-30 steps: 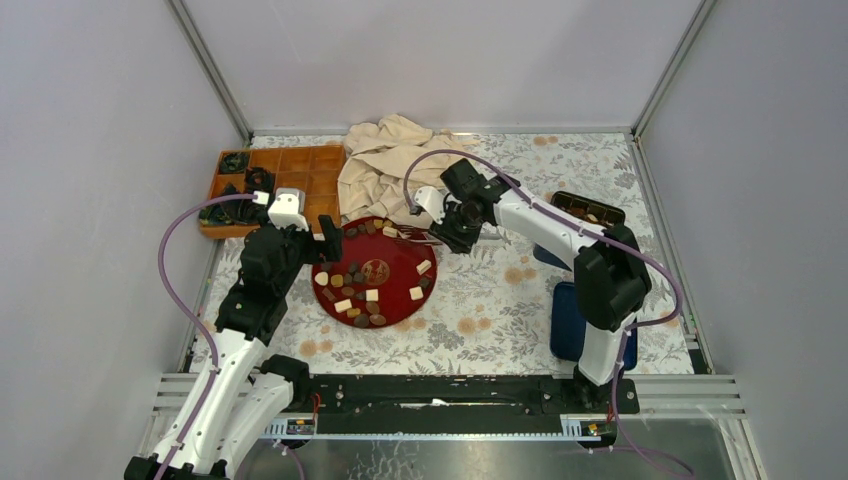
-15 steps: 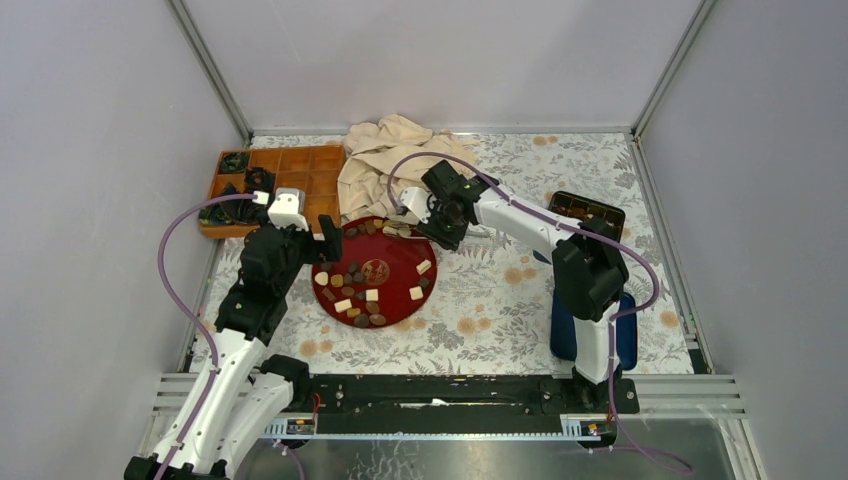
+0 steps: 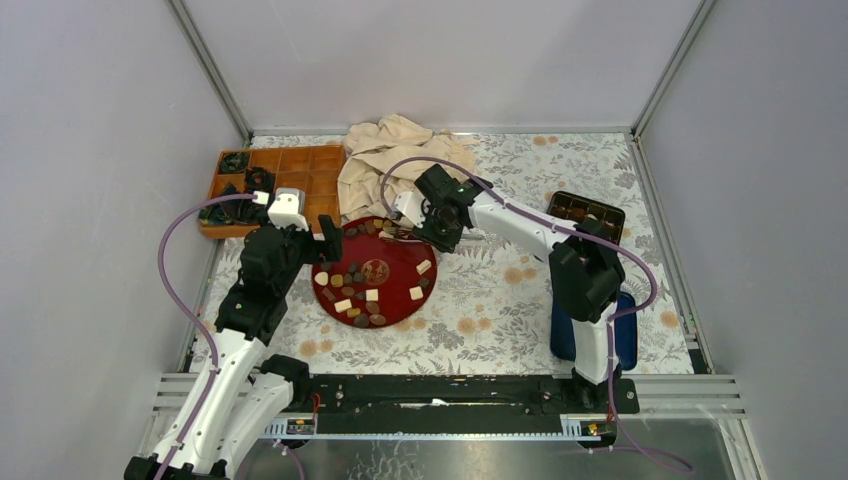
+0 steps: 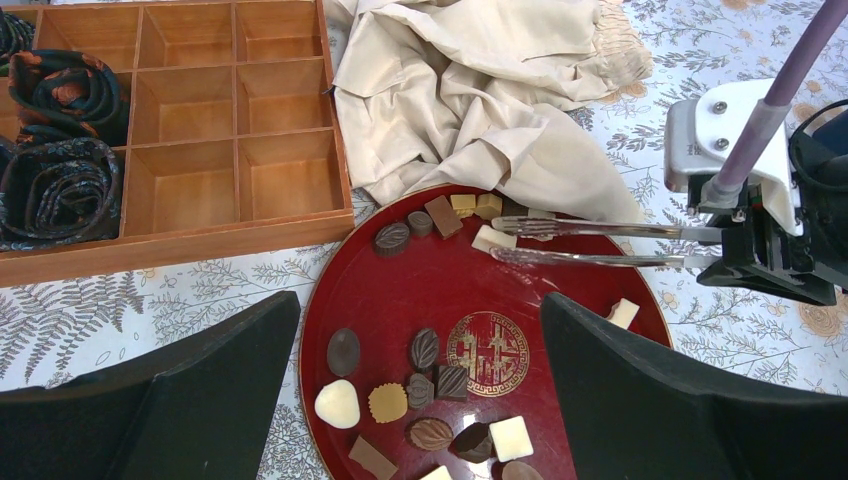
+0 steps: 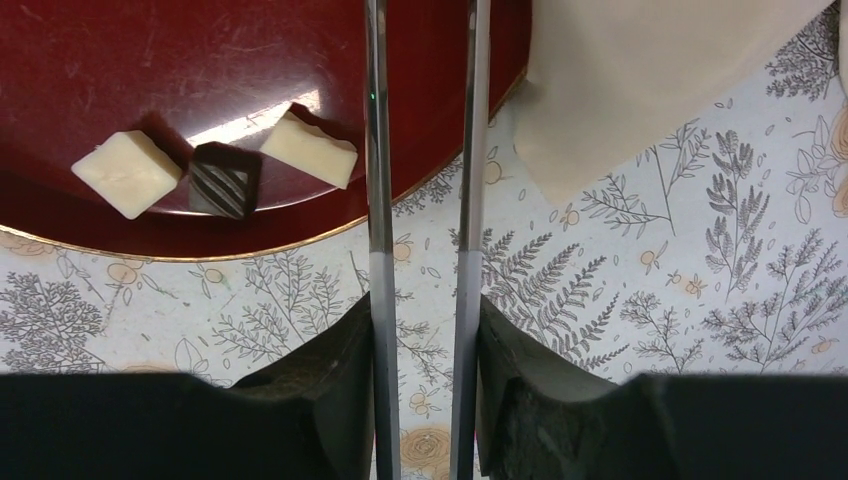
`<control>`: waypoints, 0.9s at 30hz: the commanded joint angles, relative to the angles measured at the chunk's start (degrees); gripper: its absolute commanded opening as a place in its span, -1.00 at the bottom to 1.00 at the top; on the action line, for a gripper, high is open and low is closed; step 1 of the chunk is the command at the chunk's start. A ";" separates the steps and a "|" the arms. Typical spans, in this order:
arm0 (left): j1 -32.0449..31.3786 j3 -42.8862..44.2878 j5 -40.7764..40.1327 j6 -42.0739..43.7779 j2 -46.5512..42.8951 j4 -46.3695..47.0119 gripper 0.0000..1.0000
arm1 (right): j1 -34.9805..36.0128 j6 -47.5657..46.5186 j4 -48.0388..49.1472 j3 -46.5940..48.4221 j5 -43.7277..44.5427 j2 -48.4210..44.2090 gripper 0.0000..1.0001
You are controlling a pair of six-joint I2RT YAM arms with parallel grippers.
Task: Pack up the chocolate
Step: Pick up the fake chocolate from the plate.
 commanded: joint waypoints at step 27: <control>0.47 -0.42 -0.66 0.95 -0.88 2.86 0.96 | 0.40 4.11 -3.50 4.74 -7.05 -2.41 -1.00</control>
